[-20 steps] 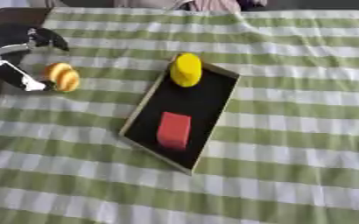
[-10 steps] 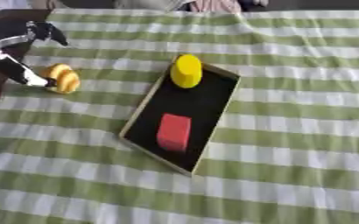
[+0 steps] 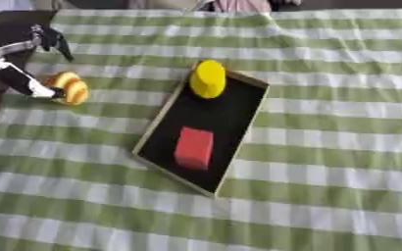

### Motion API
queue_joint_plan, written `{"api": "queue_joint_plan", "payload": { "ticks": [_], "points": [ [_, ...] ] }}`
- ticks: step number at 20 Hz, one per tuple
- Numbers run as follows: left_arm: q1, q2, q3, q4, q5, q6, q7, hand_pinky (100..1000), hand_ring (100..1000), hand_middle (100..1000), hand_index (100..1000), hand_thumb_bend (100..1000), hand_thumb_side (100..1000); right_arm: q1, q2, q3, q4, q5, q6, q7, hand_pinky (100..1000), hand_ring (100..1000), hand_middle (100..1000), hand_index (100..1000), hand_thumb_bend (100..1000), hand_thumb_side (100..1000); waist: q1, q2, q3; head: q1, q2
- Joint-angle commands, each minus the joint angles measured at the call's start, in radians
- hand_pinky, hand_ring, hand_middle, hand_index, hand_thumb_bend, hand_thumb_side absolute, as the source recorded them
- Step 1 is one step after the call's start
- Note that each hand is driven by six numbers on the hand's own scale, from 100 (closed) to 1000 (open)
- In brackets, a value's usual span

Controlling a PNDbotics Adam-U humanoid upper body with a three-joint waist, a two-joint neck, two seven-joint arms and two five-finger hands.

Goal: Pick up objects on the table and place them in the box.

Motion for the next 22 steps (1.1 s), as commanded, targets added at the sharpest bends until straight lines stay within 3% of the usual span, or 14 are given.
{"api": "queue_joint_plan", "payload": {
  "ticks": [1,6,17,22],
  "points": [
    [-0.017,0.028,-0.006,-0.004,-0.046,-0.012,0.012,648,760,693,740,636,427,0.0,-0.008,-0.004,-0.014,0.009,0.008,-0.001,1000,970,772,957,100,470,0.0,-0.017,0.0,0.003,-0.01],
    [-0.018,0.027,0.007,0.023,-0.168,-0.012,0.135,599,713,645,694,662,438,0.0,-0.004,0.0,-0.014,0.015,0.012,0.002,1000,970,771,957,100,470,-0.001,-0.017,-0.002,0.008,-0.013],
    [-0.023,0.01,0.041,0.132,-0.436,-0.012,0.497,425,487,421,465,592,348,0.0,0.011,0.011,-0.014,0.035,0.028,0.009,1000,965,770,960,100,470,-0.001,-0.014,-0.005,0.014,-0.015],
    [-0.025,0.006,0.048,0.16,-0.516,-0.012,0.619,375,450,379,423,524,325,0.004,0.014,0.012,-0.014,0.036,0.031,0.009,1000,963,770,960,100,470,-0.002,-0.017,-0.007,0.014,-0.013]
  ]
}}
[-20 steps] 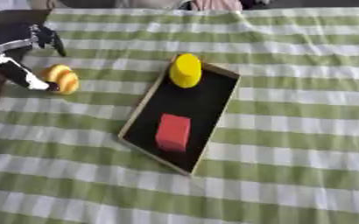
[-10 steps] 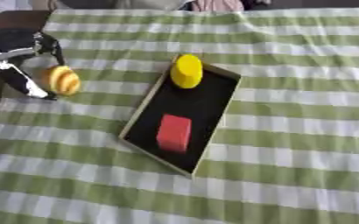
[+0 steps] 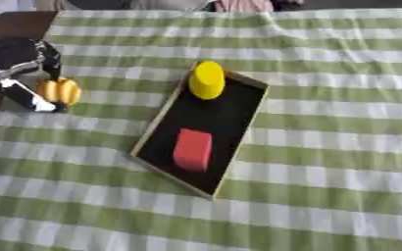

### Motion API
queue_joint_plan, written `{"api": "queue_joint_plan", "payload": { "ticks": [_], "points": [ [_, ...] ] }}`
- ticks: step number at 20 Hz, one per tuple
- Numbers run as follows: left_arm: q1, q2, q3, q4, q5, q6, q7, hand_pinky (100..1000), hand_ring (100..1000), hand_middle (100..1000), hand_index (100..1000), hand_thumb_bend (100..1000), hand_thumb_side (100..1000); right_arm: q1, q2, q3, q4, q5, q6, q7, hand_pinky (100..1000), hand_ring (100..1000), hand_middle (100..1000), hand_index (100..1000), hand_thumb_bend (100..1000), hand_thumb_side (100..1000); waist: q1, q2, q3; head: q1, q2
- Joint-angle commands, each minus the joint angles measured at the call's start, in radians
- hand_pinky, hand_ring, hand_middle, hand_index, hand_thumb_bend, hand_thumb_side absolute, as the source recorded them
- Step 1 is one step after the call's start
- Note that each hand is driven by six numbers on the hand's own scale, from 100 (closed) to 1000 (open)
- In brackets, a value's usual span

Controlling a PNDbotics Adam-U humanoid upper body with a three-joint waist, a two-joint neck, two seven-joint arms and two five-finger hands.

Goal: Pick up objects on the table and place them in the box.

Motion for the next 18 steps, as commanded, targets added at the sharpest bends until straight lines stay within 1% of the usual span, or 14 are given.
{"api": "queue_joint_plan", "payload": {
  "ticks": [1,4,5,6,7,8,9,10,11,13,18],
  "points": [
    [-0.016,0.02,0.008,0.01,-0.049,-0.029,0.101,362,440,372,416,522,322,0.005,-0.01,-0.005,-0.014,0.004,0.003,-0.001,1000,963,769,960,100,471,-0.003,-0.021,-0.001,0.001,-0.009],
    [-0.016,0.021,0.009,0.01,-0.078,-0.029,0.163,344,428,359,403,519,313,0.007,-0.011,-0.004,-0.014,0.002,0.001,0.0,1000,963,769,960,100,470,-0.004,-0.025,0.0,0.002,-0.006],
    [-0.016,0.02,0.01,0.01,-0.083,-0.029,0.185,307,403,332,373,481,284,0.008,-0.011,-0.005,-0.014,0.0,0.0,0.001,1000,963,769,960,100,470,-0.005,-0.026,0.0,0.002,-0.006],
    [-0.015,0.02,0.01,0.01,-0.086,-0.029,0.207,297,396,324,364,474,280,0.01,-0.011,-0.005,-0.014,-0.002,-0.002,0.001,1000,963,769,960,100,470,-0.006,-0.028,0.001,0.002,-0.005],
    [-0.014,0.02,0.009,0.012,-0.087,-0.029,0.226,284,382,305,344,426,260,0.011,-0.011,-0.006,-0.014,-0.004,-0.005,0.001,1000,963,769,960,100,470,-0.007,-0.029,0.001,0.002,-0.004],
    [-0.013,0.019,0.008,0.016,-0.088,-0.029,0.24,283,380,303,341,417,258,0.012,-0.01,-0.007,-0.014,-0.007,-0.008,0.002,1000,963,769,960,100,470,-0.008,-0.03,0.001,0.002,-0.003],
    [-0.013,0.017,0.006,0.021,-0.088,-0.029,0.248,277,374,294,330,353,242,0.014,-0.01,-0.008,-0.014,-0.008,-0.01,0.002,1000,963,769,961,100,470,-0.01,-0.031,0.001,0.003,-0.003],
    [-0.013,0.015,0.004,0.024,-0.087,-0.029,0.251,276,373,293,329,338,240,0.015,-0.009,-0.008,-0.014,-0.01,-0.012,0.003,1000,963,769,961,100,470,-0.011,-0.032,0.001,0.003,-0.003],
    [-0.014,0.012,0.001,0.025,-0.084,-0.029,0.252,272,370,289,324,294,233,0.016,-0.009,-0.008,-0.014,-0.011,-0.012,0.003,1000,963,769,960,100,470,-0.011,-0.033,0.001,0.004,-0.003],
    [-0.016,0.007,-0.003,0.02,-0.068,-0.029,0.247,266,364,283,317,254,228,0.018,-0.007,-0.007,-0.014,-0.01,-0.011,0.004,1000,963,769,961,100,470,-0.012,-0.034,0.002,0.004,-0.001],
    [-0.019,0.004,-0.013,-0.03,0.009,-0.029,0.208,250,349,264,296,232,209,0.021,-0.005,-0.007,-0.014,-0.011,-0.006,0.005,1000,963,768,962,100,470,-0.012,-0.039,0.003,0.004,0.001]
  ]
}}
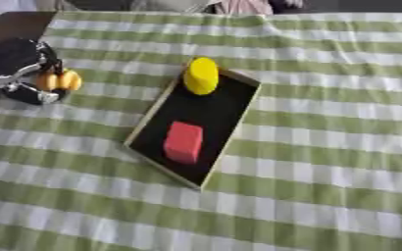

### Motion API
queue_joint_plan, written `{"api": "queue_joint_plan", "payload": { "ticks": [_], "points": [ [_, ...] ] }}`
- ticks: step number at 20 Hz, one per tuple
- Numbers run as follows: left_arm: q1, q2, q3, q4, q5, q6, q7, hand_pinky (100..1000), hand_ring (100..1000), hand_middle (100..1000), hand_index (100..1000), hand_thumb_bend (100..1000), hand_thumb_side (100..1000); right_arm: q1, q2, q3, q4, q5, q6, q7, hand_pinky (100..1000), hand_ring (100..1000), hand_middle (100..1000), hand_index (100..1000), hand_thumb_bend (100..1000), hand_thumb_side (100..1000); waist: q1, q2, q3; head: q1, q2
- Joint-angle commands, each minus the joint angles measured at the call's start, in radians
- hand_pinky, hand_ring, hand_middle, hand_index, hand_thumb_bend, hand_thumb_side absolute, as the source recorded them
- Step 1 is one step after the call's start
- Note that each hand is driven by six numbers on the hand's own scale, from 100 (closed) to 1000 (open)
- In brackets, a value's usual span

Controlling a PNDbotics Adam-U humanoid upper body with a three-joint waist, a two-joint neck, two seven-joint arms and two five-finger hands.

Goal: Pick up objects on the table and place them in the box.

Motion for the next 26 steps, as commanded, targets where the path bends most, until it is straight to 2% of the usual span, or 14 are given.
{"api": "queue_joint_plan", "payload": {
  "ticks": [1,9,12,15,19,21,26],
  "points": [
    [-0.02,0.022,-0.008,-0.054,0.061,-0.127,0.099,246,344,259,289,234,202,0.01,-0.014,-0.007,-0.014,-0.012,-0.001,0.001,1000,963,767,962,100,470,-0.001,-0.03,0.0,0.003,0.001],
    [-0.029,-0.013,-0.035,-0.235,0.26,-0.127,-0.033,240,342,257,282,294,156,0.014,-0.021,-0.013,-0.014,-0.042,-0.018,0.011,1000,964,766,962,100,470,-0.007,-0.04,0.003,0.0,0.004],
    [-0.02,-0.057,-0.048,-0.345,0.352,-0.127,-0.11,240,343,257,282,318,143,0.018,-0.021,-0.013,-0.014,-0.049,-0.018,0.014,1000,964,766,962,100,470,-0.01,-0.044,0.006,-0.002,0.012],
    [-0.006,-0.11,-0.074,-0.458,0.446,-0.127,-0.212,251,351,267,294,403,159,0.021,-0.023,-0.014,-0.014,-0.053,-0.018,0.015,1000,964,767,962,100,470,-0.012,-0.05,0.011,-0.001,0.019],
    [0.021,-0.194,-0.095,-0.567,0.513,-0.127,-0.334,263,358,275,302,439,158,0.031,-0.029,-0.016,-0.014,-0.06,-0.027,0.016,1000,964,767,961,100,470,-0.016,-0.061,0.02,-0.006,0.027],
    [0.039,-0.247,-0.084,-0.602,0.54,-0.127,-0.383,262,357,274,298,401,123,0.035,-0.031,-0.016,-0.014,-0.064,-0.033,0.017,1000,965,767,961,100,470,-0.018,-0.066,0.024,-0.016,0.035],
    [0.088,-0.349,-0.028,-0.698,0.626,-0.127,-0.513,265,359,276,297,394,100,0.036,-0.033,-0.013,-0.014,-0.068,-0.033,0.023,1000,966,768,962,100,470,-0.025,-0.07,0.027,-0.052,0.055]
  ]
}}
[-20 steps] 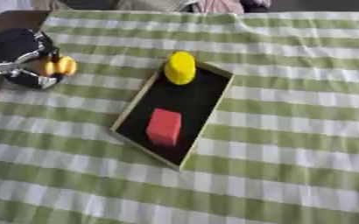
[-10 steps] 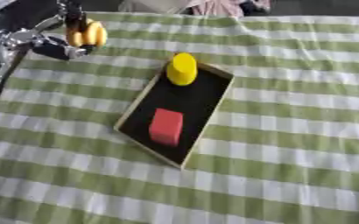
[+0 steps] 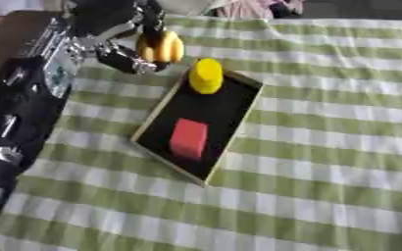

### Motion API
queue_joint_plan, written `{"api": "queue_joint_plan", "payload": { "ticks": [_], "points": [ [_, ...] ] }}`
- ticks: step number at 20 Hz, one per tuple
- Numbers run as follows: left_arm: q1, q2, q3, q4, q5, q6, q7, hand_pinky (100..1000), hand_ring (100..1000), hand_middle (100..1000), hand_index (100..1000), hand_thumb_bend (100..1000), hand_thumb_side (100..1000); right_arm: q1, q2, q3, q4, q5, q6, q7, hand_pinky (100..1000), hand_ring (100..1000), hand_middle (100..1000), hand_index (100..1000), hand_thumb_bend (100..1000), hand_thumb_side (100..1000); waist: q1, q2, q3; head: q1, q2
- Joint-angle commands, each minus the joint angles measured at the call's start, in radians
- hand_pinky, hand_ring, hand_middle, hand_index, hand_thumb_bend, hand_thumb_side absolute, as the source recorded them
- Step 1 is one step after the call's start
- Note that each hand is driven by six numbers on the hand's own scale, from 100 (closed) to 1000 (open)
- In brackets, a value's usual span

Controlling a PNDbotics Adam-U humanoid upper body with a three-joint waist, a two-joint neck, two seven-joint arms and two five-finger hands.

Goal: Pick up objects on the table and place them in the box.

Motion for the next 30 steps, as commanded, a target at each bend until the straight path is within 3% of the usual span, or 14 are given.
{"api": "queue_joint_plan", "payload": {
  "ticks": [1,8,15,19,21,23,24,25,26,30],
  "points": [
    [0.004,-0.035,0.043,-0.078,0.056,0.0,-0.08,265,359,276,297,394,100,0.005,-0.031,-0.012,-0.014,-0.01,-0.004,0.003,1000,966,768,962,100,470,-0.003,-0.026,0.001,-0.019,0.012],
    [0.072,-0.109,0.076,-0.171,0.143,0.0,-0.235,267,359,277,294,284,100,0.004,-0.024,-0.009,-0.014,0.0,0.001,0.004,1000,967,768,963,100,470,-0.009,-0.022,0.001,-0.026,0.016],
    [0.105,-0.124,0.089,-0.205,0.223,0.0,-0.357,273,362,281,298,214,100,0.003,-0.01,-0.003,-0.014,0.011,0.017,0.003,1000,968,769,964,100,470,-0.012,-0.022,0.003,-0.019,0.013],
    [0.113,-0.129,0.084,-0.194,0.267,0.0,-0.429,354,410,325,338,140,108,0.002,-0.008,-0.002,-0.014,0.014,0.021,0.004,1000,968,769,964,100,464,-0.012,-0.022,0.003,-0.015,0.009],
    [0.118,-0.131,0.081,-0.184,0.288,0.0,-0.482,453,478,385,394,144,127,0.001,-0.007,0.0,-0.014,0.016,0.023,0.005,1000,968,769,964,100,470,-0.012,-0.022,0.003,-0.014,0.008],
    [0.122,-0.128,0.08,-0.173,0.291,0.0,-0.554,560,571,491,546,205,160,0.001,-0.005,0.001,-0.014,0.017,0.026,0.006,1000,968,769,965,100,470,-0.013,-0.022,0.003,-0.015,0.009],
    [0.123,-0.124,0.078,-0.169,0.279,0.0,-0.598,682,706,618,735,296,204,0.001,-0.003,0.002,-0.014,0.018,0.027,0.007,1000,968,769,965,100,470,-0.013,-0.023,0.003,-0.016,0.01],
    [0.123,-0.122,0.078,-0.168,0.266,0.0,-0.637,694,718,626,746,304,208,0.001,-0.002,0.002,-0.014,0.018,0.027,0.008,1000,968,769,965,100,470,-0.013,-0.023,0.004,-0.016,0.011],
    [0.124,-0.12,0.079,-0.166,0.253,0.0,-0.67,790,794,715,824,351,230,0.002,-0.001,0.003,-0.014,0.018,0.027,0.008,1000,968,769,965,100,470,-0.013,-0.023,0.004,-0.017,0.011],
    [0.131,-0.12,0.09,-0.149,0.194,0.0,-0.753,880,893,803,910,407,200,0.003,0.001,0.003,-0.014,0.019,0.025,0.009,1000,969,769,965,100,470,-0.014,-0.023,0.004,-0.017,0.011]
  ]
}}
